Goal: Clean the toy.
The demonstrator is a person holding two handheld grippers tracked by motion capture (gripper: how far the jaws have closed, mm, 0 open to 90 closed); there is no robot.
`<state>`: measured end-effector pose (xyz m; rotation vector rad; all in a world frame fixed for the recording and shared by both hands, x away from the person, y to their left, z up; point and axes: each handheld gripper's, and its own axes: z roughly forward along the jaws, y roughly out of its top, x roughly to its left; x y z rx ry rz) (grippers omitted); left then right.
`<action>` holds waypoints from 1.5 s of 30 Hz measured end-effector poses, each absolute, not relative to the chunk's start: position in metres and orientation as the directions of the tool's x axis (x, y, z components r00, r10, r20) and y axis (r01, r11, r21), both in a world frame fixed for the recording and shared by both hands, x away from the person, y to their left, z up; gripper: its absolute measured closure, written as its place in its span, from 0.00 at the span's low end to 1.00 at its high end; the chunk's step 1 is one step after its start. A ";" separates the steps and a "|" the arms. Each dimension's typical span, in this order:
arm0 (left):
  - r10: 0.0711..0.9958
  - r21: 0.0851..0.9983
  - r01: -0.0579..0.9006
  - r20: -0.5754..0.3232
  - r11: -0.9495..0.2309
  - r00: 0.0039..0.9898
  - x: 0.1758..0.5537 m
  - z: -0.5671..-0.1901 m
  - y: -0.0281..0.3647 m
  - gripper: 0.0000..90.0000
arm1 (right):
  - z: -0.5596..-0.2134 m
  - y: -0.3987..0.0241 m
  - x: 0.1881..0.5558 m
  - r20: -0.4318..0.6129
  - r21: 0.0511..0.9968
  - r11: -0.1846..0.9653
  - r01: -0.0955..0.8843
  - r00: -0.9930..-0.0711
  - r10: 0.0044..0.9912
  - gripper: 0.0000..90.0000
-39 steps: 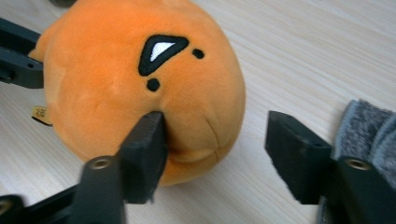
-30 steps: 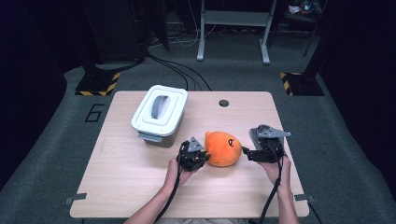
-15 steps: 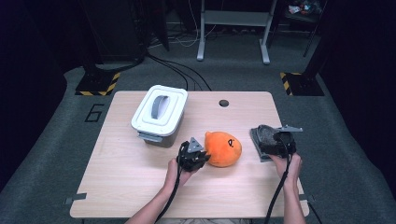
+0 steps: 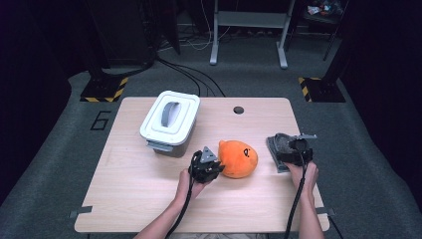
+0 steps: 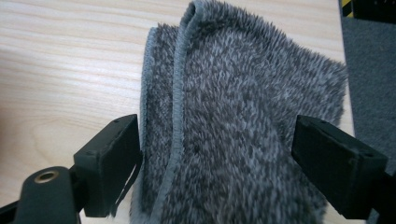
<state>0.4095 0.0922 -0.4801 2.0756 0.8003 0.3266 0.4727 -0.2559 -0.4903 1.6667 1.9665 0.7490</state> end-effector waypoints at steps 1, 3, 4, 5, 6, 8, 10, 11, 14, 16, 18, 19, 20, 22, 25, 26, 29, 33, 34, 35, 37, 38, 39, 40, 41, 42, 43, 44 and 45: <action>0.645 0.804 0.416 -0.053 -0.426 0.763 0.410 -0.480 0.092 0.87 | -0.494 -0.256 0.476 -0.011 0.662 0.135 0.737 -0.171 0.985 0.16; 0.645 0.802 0.415 -0.049 -0.430 0.763 0.409 -0.480 0.092 0.87 | -0.497 -0.255 0.478 -0.005 0.648 0.127 0.751 -0.162 0.987 0.16; 0.645 0.802 0.416 -0.050 -0.429 0.763 0.409 -0.480 0.092 0.87 | -0.498 -0.255 0.479 -0.010 0.644 0.131 0.754 -0.163 0.987 0.16; 0.644 0.802 0.414 -0.049 -0.430 0.763 0.409 -0.480 0.092 0.87 | -0.499 -0.253 0.480 -0.010 0.637 0.128 0.760 -0.157 0.987 0.17; 0.644 0.802 0.414 -0.048 -0.431 0.764 0.409 -0.480 0.092 0.87 | -0.501 -0.253 0.482 -0.018 0.636 0.142 0.758 -0.170 0.985 0.19; 0.640 0.799 0.410 -0.041 -0.440 0.767 0.409 -0.480 0.093 0.87 | -0.504 -0.252 0.484 -0.024 0.624 0.144 0.768 -0.165 0.986 0.20; 0.642 0.799 0.415 -0.047 -0.436 0.765 0.410 -0.481 0.093 0.87 | -0.507 -0.251 0.486 -0.029 0.616 0.149 0.773 -0.167 0.986 0.22; 0.642 0.799 0.414 -0.047 -0.436 0.765 0.409 -0.481 0.093 0.87 | -0.508 -0.251 0.486 -0.029 0.618 0.149 0.772 -0.168 0.985 0.22; 0.639 0.800 0.409 -0.043 -0.439 0.768 0.409 -0.481 0.093 0.87 | -0.509 -0.252 0.485 -0.023 0.620 0.147 0.771 -0.169 0.985 0.26; 0.643 0.800 0.413 -0.046 -0.434 0.764 0.409 -0.482 0.093 0.87 | -0.509 -0.253 0.485 -0.010 0.620 0.138 0.772 -0.168 0.986 0.28; 0.642 0.800 0.413 -0.045 -0.436 0.765 0.408 -0.482 0.093 0.87 | -0.510 -0.254 0.484 -0.011 0.628 0.152 0.763 -0.186 0.982 0.31; 0.643 0.800 0.413 -0.045 -0.435 0.765 0.408 -0.482 0.093 0.87 | -0.510 -0.255 0.484 -0.013 0.631 0.154 0.760 -0.188 0.982 0.33; 0.643 0.801 0.414 -0.047 -0.433 0.764 0.408 -0.482 0.093 0.86 | -0.510 -0.255 0.483 -0.007 0.632 0.145 0.761 -0.181 0.983 0.35; 0.644 0.801 0.414 -0.047 -0.432 0.764 0.408 -0.482 0.093 0.86 | -0.509 -0.255 0.481 -0.005 0.633 0.146 0.760 -0.184 0.983 0.41; 0.642 0.802 0.410 -0.044 -0.433 0.765 0.409 -0.481 0.092 0.86 | -0.508 -0.255 0.480 -0.002 0.635 0.142 0.760 -0.183 0.983 0.50; 0.641 0.802 0.407 -0.039 -0.437 0.766 0.409 -0.481 0.093 0.86 | -0.508 -0.256 0.480 -0.009 0.638 0.151 0.755 -0.188 0.982 0.54; 0.644 0.804 0.410 -0.044 -0.432 0.764 0.409 -0.482 0.092 0.86 | -0.508 -0.257 0.479 -0.009 0.641 0.150 0.753 -0.189 0.982 0.64; 0.644 0.804 0.412 -0.049 -0.428 0.764 0.409 -0.482 0.093 0.86 | -0.509 -0.258 0.477 -0.020 0.659 0.158 0.736 -0.193 0.981 0.73; 0.644 0.805 0.411 -0.048 -0.428 0.764 0.409 -0.482 0.093 0.86 | -0.509 -0.257 0.477 -0.016 0.660 0.148 0.737 -0.183 0.983 0.74; 0.643 0.805 0.411 -0.049 -0.427 0.764 0.409 -0.482 0.093 0.86 | -0.510 -0.257 0.476 -0.025 0.670 0.156 0.726 -0.187 0.982 0.75; 0.642 0.806 0.410 -0.050 -0.427 0.765 0.409 -0.483 0.093 0.86 | -0.512 -0.257 0.473 -0.032 0.687 0.158 0.709 -0.187 0.982 0.76; 0.642 0.806 0.411 -0.050 -0.427 0.765 0.409 -0.483 0.093 0.86 | -0.512 -0.256 0.473 -0.025 0.685 0.148 0.713 -0.180 0.983 0.76; 0.642 0.806 0.410 -0.050 -0.427 0.765 0.409 -0.483 0.093 0.86 | -0.511 -0.256 0.473 -0.022 0.684 0.141 0.716 -0.173 0.985 0.77; 0.642 0.806 0.409 -0.049 -0.427 0.765 0.409 -0.482 0.093 0.86 | -0.511 -0.256 0.474 -0.026 0.685 0.144 0.714 -0.174 0.984 0.77; 0.641 0.806 0.409 -0.049 -0.427 0.766 0.409 -0.482 0.093 0.86 | -0.511 -0.256 0.474 -0.023 0.680 0.141 0.720 -0.171 0.985 0.77; 0.641 0.806 0.410 -0.050 -0.427 0.766 0.409 -0.482 0.093 0.86 | -0.510 -0.256 0.474 -0.017 0.677 0.134 0.724 -0.166 0.986 0.77; 0.640 0.805 0.410 -0.050 -0.428 0.766 0.409 -0.483 0.094 0.86 | -0.510 -0.257 0.475 -0.018 0.683 0.137 0.718 -0.170 0.985 0.77; 0.640 0.805 0.410 -0.050 -0.428 0.767 0.409 -0.482 0.094 0.86 | -0.510 -0.257 0.474 -0.003 0.682 0.122 0.721 -0.165 0.986 0.77; 0.641 0.805 0.410 -0.049 -0.428 0.766 0.409 -0.483 0.094 0.86 | -0.510 -0.259 0.474 0.011 0.687 0.114 0.718 -0.167 0.986 0.77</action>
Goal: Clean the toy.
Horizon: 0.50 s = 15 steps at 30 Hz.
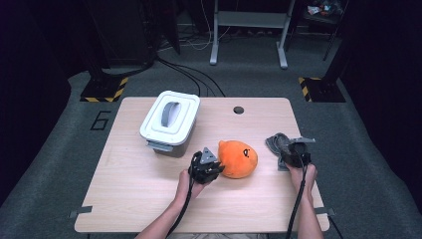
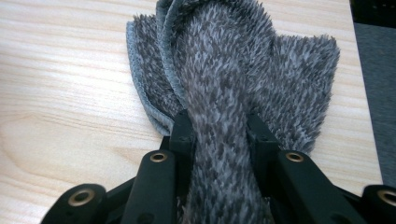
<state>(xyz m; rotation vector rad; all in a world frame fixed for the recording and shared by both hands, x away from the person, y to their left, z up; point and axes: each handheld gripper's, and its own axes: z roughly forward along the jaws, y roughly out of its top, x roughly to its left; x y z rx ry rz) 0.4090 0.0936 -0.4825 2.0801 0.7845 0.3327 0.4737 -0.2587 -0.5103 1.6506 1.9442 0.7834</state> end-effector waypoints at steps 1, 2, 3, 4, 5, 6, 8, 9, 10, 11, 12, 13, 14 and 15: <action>0.641 0.806 0.409 -0.049 -0.428 0.766 0.409 -0.483 0.094 0.86 | -0.510 -0.261 0.473 0.009 0.696 0.120 0.708 -0.175 0.985 0.78; 0.641 0.806 0.409 -0.049 -0.428 0.766 0.409 -0.483 0.094 0.86 | -0.510 -0.263 0.471 0.007 0.706 0.120 0.698 -0.176 0.984 0.79; 0.641 0.806 0.409 -0.049 -0.428 0.766 0.409 -0.483 0.094 0.86 | -0.510 -0.263 0.470 0.017 0.706 0.108 0.699 -0.170 0.985 0.79; 0.641 0.806 0.408 -0.048 -0.428 0.766 0.409 -0.483 0.094 0.86 | -0.509 -0.265 0.470 0.010 0.715 0.117 0.690 -0.178 0.984 0.80; 0.640 0.806 0.408 -0.048 -0.428 0.766 0.409 -0.483 0.094 0.86 | -0.508 -0.265 0.468 0.012 0.716 0.113 0.689 -0.174 0.985 0.80; 0.640 0.806 0.408 -0.048 -0.428 0.767 0.409 -0.483 0.094 0.86 | -0.507 -0.266 0.468 0.017 0.718 0.113 0.687 -0.180 0.984 0.80; 0.640 0.806 0.408 -0.048 -0.428 0.767 0.409 -0.483 0.094 0.86 | -0.502 -0.267 0.465 0.025 0.726 0.108 0.679 -0.183 0.983 0.80; 0.640 0.807 0.408 -0.049 -0.428 0.767 0.409 -0.483 0.094 0.86 | -0.500 -0.267 0.464 0.031 0.729 0.106 0.676 -0.188 0.982 0.80; 0.640 0.807 0.407 -0.049 -0.427 0.767 0.409 -0.483 0.094 0.86 | -0.497 -0.268 0.462 0.033 0.737 0.110 0.667 -0.198 0.980 0.81; 0.639 0.808 0.406 -0.047 -0.428 0.767 0.409 -0.483 0.094 0.86 | -0.494 -0.267 0.461 0.037 0.736 0.109 0.668 -0.201 0.979 0.81; 0.639 0.808 0.406 -0.047 -0.428 0.768 0.409 -0.483 0.094 0.86 | -0.492 -0.266 0.459 0.038 0.737 0.115 0.666 -0.211 0.977 0.80; 0.640 0.808 0.407 -0.049 -0.426 0.767 0.409 -0.483 0.094 0.86 | -0.489 -0.265 0.458 0.038 0.742 0.116 0.661 -0.215 0.976 0.81; 0.640 0.810 0.406 -0.050 -0.424 0.767 0.409 -0.483 0.094 0.86 | -0.485 -0.265 0.456 0.036 0.744 0.125 0.657 -0.226 0.973 0.80; 0.640 0.810 0.406 -0.049 -0.424 0.767 0.409 -0.483 0.094 0.86 | -0.482 -0.264 0.454 0.043 0.746 0.126 0.654 -0.235 0.971 0.80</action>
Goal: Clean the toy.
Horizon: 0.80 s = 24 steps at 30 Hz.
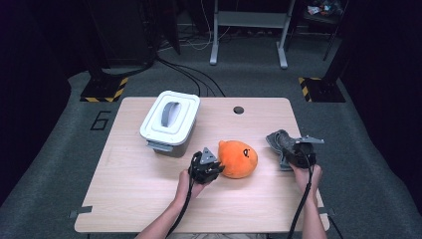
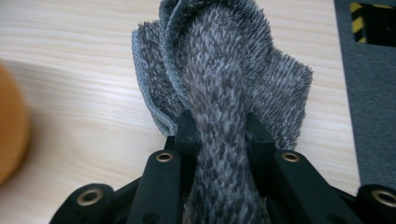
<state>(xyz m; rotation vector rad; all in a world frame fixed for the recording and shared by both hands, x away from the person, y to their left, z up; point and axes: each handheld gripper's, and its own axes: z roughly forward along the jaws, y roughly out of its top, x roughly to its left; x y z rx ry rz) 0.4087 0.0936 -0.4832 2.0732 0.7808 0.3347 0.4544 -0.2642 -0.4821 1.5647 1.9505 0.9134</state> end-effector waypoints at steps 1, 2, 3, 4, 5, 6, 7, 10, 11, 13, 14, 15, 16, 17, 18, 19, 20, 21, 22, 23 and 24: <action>0.639 0.809 0.405 -0.047 -0.427 0.768 0.409 -0.483 0.094 0.86 | -0.479 -0.263 0.452 0.046 0.753 0.126 0.646 -0.243 0.969 0.80; 0.639 0.809 0.404 -0.046 -0.427 0.768 0.409 -0.483 0.094 0.86 | -0.476 -0.262 0.451 0.043 0.754 0.132 0.644 -0.249 0.968 0.80; 0.639 0.809 0.404 -0.046 -0.428 0.768 0.409 -0.483 0.094 0.86 | -0.473 -0.260 0.449 0.049 0.755 0.132 0.642 -0.256 0.965 0.80; 0.640 0.809 0.403 -0.044 -0.427 0.767 0.409 -0.483 0.093 0.86 | -0.471 -0.259 0.448 0.049 0.756 0.138 0.639 -0.266 0.963 0.80; 0.640 0.809 0.403 -0.044 -0.427 0.767 0.409 -0.483 0.093 0.86 | -0.468 -0.258 0.446 0.048 0.760 0.142 0.634 -0.274 0.961 0.80; 0.639 0.808 0.401 -0.040 -0.431 0.768 0.409 -0.483 0.094 0.86 | -0.466 -0.257 0.445 0.065 0.764 0.132 0.632 -0.278 0.958 0.80; 0.639 0.808 0.401 -0.040 -0.432 0.768 0.409 -0.483 0.093 0.86 | -0.463 -0.256 0.443 0.079 0.768 0.124 0.628 -0.286 0.955 0.80; 0.639 0.810 0.400 -0.041 -0.429 0.768 0.408 -0.483 0.093 0.86 | -0.456 -0.252 0.438 0.081 0.775 0.130 0.618 -0.301 0.950 0.80; 0.640 0.809 0.401 -0.040 -0.429 0.767 0.408 -0.482 0.093 0.86 | -0.454 -0.251 0.437 0.075 0.779 0.139 0.611 -0.312 0.947 0.80; 0.640 0.809 0.400 -0.039 -0.430 0.767 0.408 -0.482 0.093 0.86 | -0.449 -0.248 0.434 0.075 0.782 0.145 0.607 -0.322 0.944 0.80; 0.641 0.809 0.403 -0.044 -0.427 0.766 0.408 -0.482 0.093 0.86 | -0.447 -0.246 0.433 0.083 0.784 0.141 0.604 -0.328 0.941 0.80; 0.641 0.809 0.404 -0.044 -0.427 0.766 0.408 -0.482 0.093 0.86 | -0.445 -0.245 0.431 0.080 0.788 0.147 0.597 -0.336 0.938 0.80; 0.639 0.807 0.404 -0.043 -0.431 0.768 0.409 -0.482 0.093 0.86 | -0.443 -0.243 0.430 0.078 0.788 0.152 0.596 -0.342 0.936 0.80; 0.639 0.806 0.403 -0.041 -0.433 0.768 0.409 -0.481 0.093 0.86 | -0.442 -0.241 0.429 0.076 0.791 0.156 0.592 -0.347 0.935 0.80; 0.640 0.806 0.401 -0.037 -0.435 0.768 0.409 -0.481 0.093 0.86 | -0.440 -0.240 0.428 0.072 0.793 0.162 0.587 -0.355 0.932 0.80; 0.640 0.806 0.402 -0.038 -0.434 0.767 0.409 -0.481 0.092 0.86 | -0.438 -0.238 0.427 0.067 0.796 0.170 0.581 -0.364 0.929 0.80; 0.641 0.806 0.407 -0.044 -0.431 0.766 0.409 -0.481 0.092 0.86 | -0.436 -0.236 0.426 0.065 0.797 0.175 0.578 -0.370 0.927 0.80; 0.642 0.804 0.407 -0.043 -0.433 0.766 0.409 -0.480 0.092 0.86 | -0.433 -0.234 0.425 0.067 0.799 0.175 0.575 -0.375 0.924 0.80; 0.644 0.805 0.406 -0.040 -0.433 0.764 0.409 -0.480 0.091 0.86 | -0.431 -0.231 0.424 0.067 0.801 0.182 0.570 -0.387 0.919 0.80; 0.645 0.807 0.406 -0.041 -0.430 0.763 0.409 -0.480 0.091 0.86 | -0.428 -0.229 0.423 0.061 0.802 0.189 0.567 -0.393 0.918 0.80; 0.644 0.806 0.406 -0.040 -0.432 0.764 0.410 -0.479 0.091 0.86 | -0.425 -0.226 0.422 0.061 0.803 0.191 0.564 -0.397 0.916 0.80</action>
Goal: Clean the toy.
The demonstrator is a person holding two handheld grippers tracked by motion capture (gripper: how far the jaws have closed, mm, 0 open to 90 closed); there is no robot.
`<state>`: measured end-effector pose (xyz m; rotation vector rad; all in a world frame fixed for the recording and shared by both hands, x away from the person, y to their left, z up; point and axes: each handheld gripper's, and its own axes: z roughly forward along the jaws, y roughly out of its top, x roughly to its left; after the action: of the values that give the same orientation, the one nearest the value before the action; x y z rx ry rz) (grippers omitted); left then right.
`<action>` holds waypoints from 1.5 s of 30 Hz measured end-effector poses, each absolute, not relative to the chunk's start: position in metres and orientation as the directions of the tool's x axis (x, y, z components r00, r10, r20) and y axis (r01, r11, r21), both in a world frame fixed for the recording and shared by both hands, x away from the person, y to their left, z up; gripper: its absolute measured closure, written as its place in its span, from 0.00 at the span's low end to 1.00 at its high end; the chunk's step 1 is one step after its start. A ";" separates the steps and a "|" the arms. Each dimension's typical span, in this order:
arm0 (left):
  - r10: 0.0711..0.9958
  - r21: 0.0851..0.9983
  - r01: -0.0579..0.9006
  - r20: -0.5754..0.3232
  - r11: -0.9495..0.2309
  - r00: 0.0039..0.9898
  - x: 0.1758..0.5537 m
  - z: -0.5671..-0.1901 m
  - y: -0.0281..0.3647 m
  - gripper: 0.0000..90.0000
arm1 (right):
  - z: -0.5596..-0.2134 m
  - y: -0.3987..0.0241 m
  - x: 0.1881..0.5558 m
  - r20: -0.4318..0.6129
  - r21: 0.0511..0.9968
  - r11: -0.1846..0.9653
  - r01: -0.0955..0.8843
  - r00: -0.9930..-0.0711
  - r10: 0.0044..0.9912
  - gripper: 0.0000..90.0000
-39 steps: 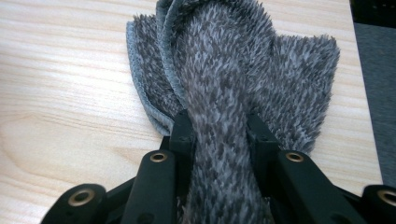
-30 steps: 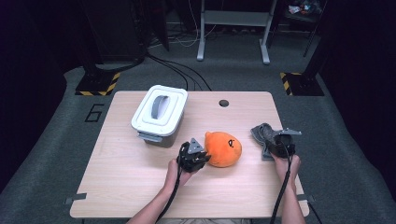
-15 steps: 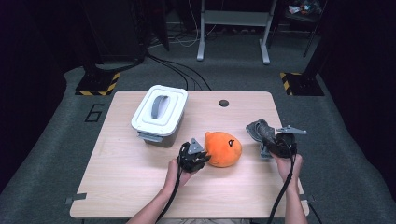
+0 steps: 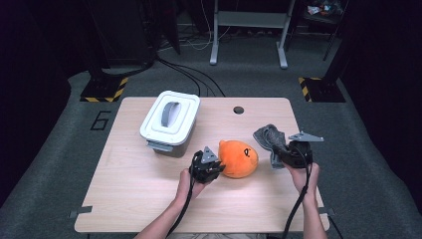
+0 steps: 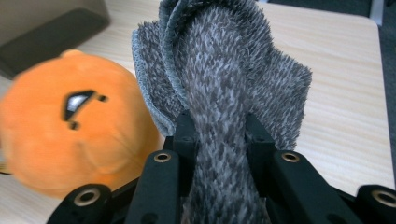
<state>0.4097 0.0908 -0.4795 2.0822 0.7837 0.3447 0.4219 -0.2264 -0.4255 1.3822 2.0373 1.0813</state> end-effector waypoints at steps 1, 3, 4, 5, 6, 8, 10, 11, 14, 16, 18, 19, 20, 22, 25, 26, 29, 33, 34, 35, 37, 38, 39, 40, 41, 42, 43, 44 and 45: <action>0.644 0.806 0.405 -0.039 -0.432 0.764 0.410 -0.479 0.091 0.86 | -0.423 -0.224 0.421 0.058 0.806 0.201 0.557 -0.411 0.910 0.80; 0.646 0.806 0.406 -0.039 -0.430 0.762 0.410 -0.479 0.090 0.86 | -0.418 -0.218 0.420 0.051 0.808 0.215 0.548 -0.428 0.902 0.80; 0.649 0.807 0.409 -0.043 -0.425 0.760 0.410 -0.479 0.090 0.86 | -0.415 -0.215 0.419 0.046 0.808 0.225 0.544 -0.438 0.898 0.80; 0.647 0.807 0.406 -0.040 -0.428 0.761 0.410 -0.478 0.090 0.86 | -0.413 -0.211 0.418 0.042 0.808 0.234 0.541 -0.449 0.893 0.80; 0.647 0.807 0.404 -0.036 -0.430 0.762 0.410 -0.478 0.090 0.86 | -0.411 -0.208 0.418 0.039 0.808 0.241 0.538 -0.455 0.889 0.80; 0.648 0.806 0.406 -0.038 -0.430 0.761 0.410 -0.478 0.089 0.86 | -0.408 -0.201 0.417 0.034 0.808 0.253 0.532 -0.471 0.881 0.79; 0.649 0.808 0.406 -0.038 -0.428 0.760 0.410 -0.478 0.089 0.86 | -0.405 -0.193 0.417 0.025 0.808 0.270 0.523 -0.490 0.872 0.79; 0.649 0.807 0.407 -0.039 -0.428 0.760 0.410 -0.477 0.089 0.86 | -0.404 -0.189 0.417 0.022 0.808 0.279 0.519 -0.499 0.867 0.79; 0.649 0.807 0.407 -0.040 -0.427 0.760 0.410 -0.477 0.088 0.86 | -0.402 -0.176 0.417 0.016 0.802 0.306 0.513 -0.531 0.847 0.79; 0.649 0.809 0.406 -0.041 -0.425 0.760 0.410 -0.476 0.088 0.86 | -0.402 -0.168 0.418 0.015 0.799 0.319 0.510 -0.547 0.837 0.79; 0.648 0.807 0.403 -0.035 -0.431 0.761 0.410 -0.476 0.088 0.86 | -0.402 -0.160 0.420 0.014 0.794 0.332 0.509 -0.562 0.827 0.79; 0.648 0.808 0.403 -0.034 -0.431 0.761 0.410 -0.476 0.088 0.86 | -0.402 -0.156 0.421 0.014 0.793 0.337 0.507 -0.569 0.822 0.79; 0.647 0.808 0.401 -0.032 -0.432 0.762 0.410 -0.476 0.087 0.86 | -0.402 -0.152 0.422 0.015 0.790 0.341 0.509 -0.573 0.820 0.79; 0.648 0.808 0.403 -0.034 -0.431 0.761 0.410 -0.476 0.087 0.86 | -0.404 -0.144 0.424 0.014 0.785 0.354 0.508 -0.585 0.811 0.79; 0.646 0.806 0.401 -0.031 -0.435 0.762 0.410 -0.475 0.086 0.86 | -0.405 -0.134 0.427 0.008 0.777 0.375 0.505 -0.603 0.798 0.78; 0.646 0.806 0.400 -0.030 -0.436 0.763 0.410 -0.475 0.086 0.86 | -0.405 -0.130 0.428 0.008 0.775 0.379 0.506 -0.607 0.795 0.78; 0.645 0.807 0.400 -0.030 -0.435 0.763 0.410 -0.475 0.086 0.86 | -0.406 -0.120 0.430 0.001 0.768 0.396 0.504 -0.618 0.786 0.78; 0.646 0.810 0.395 -0.026 -0.434 0.763 0.410 -0.475 0.086 0.86 | -0.409 -0.109 0.433 -0.012 0.754 0.422 0.502 -0.633 0.774 0.77; 0.647 0.815 0.393 -0.030 -0.426 0.762 0.410 -0.475 0.086 0.86 | -0.410 -0.106 0.434 -0.005 0.748 0.420 0.514 -0.628 0.778 0.77; 0.643 0.816 0.388 -0.027 -0.428 0.765 0.410 -0.475 0.086 0.86 | -0.412 -0.105 0.434 -0.010 0.744 0.425 0.515 -0.628 0.778 0.77; 0.644 0.818 0.381 -0.017 -0.431 0.765 0.409 -0.475 0.085 0.86 | -0.416 -0.103 0.436 -0.013 0.742 0.429 0.516 -0.628 0.778 0.77; 0.643 0.818 0.381 -0.018 -0.431 0.765 0.409 -0.475 0.084 0.86 | -0.418 -0.101 0.435 -0.005 0.740 0.418 0.528 -0.616 0.788 0.77; 0.644 0.818 0.379 -0.013 -0.434 0.765 0.409 -0.476 0.084 0.86 | -0.420 -0.102 0.436 -0.014 0.735 0.427 0.526 -0.618 0.786 0.78; 0.643 0.812 0.379 -0.006 -0.444 0.766 0.409 -0.476 0.084 0.85 | -0.422 -0.102 0.437 -0.018 0.731 0.435 0.526 -0.622 0.783 0.78; 0.645 0.814 0.378 -0.005 -0.441 0.764 0.409 -0.477 0.084 0.83 | -0.425 -0.103 0.438 -0.010 0.731 0.430 0.530 -0.623 0.782 0.79; 0.645 0.812 0.383 -0.011 -0.440 0.764 0.409 -0.477 0.085 0.80 | -0.427 -0.104 0.438 -0.001 0.725 0.427 0.541 -0.619 0.786 0.79; 0.653 0.813 0.389 -0.014 -0.433 0.758 0.410 -0.477 0.084 0.77 | -0.428 -0.104 0.439 -0.001 0.728 0.421 0.541 -0.613 0.790 0.79; 0.659 0.813 0.388 -0.007 -0.435 0.753 0.410 -0.478 0.085 0.72 | -0.429 -0.105 0.439 0.004 0.723 0.425 0.545 -0.618 0.786 0.79; 0.660 0.813 0.389 -0.006 -0.434 0.751 0.411 -0.478 0.085 0.70 | -0.431 -0.105 0.440 0.006 0.727 0.422 0.542 -0.619 0.786 0.80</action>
<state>0.4111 0.0848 -0.4782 2.0769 0.7874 0.3960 0.4402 -0.1052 -0.4309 1.1419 2.3454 1.0145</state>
